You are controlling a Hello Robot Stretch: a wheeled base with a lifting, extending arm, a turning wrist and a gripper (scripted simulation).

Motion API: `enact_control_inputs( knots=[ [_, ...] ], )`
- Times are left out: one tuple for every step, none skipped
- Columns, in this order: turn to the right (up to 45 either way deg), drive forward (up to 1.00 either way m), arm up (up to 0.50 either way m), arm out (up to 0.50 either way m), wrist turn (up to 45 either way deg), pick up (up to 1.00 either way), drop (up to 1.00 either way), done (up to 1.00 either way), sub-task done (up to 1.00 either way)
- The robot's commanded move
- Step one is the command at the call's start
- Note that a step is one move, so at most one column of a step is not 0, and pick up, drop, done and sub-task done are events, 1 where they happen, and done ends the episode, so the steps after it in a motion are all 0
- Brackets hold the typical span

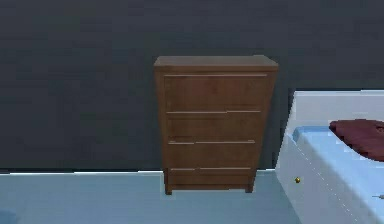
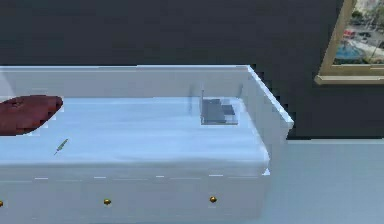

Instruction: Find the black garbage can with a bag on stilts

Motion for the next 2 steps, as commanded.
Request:
enact_control_inputs(
  knots=[
    [-36.0, 0.00, 0.00, 0.00, 0.0, 0.00, 0.00, 0.00, 0.00],
    [-3.0, 0.00, 0.00, 0.00, 0.0, 0.00, 0.00, 0.00, 0.00]
  ],
)
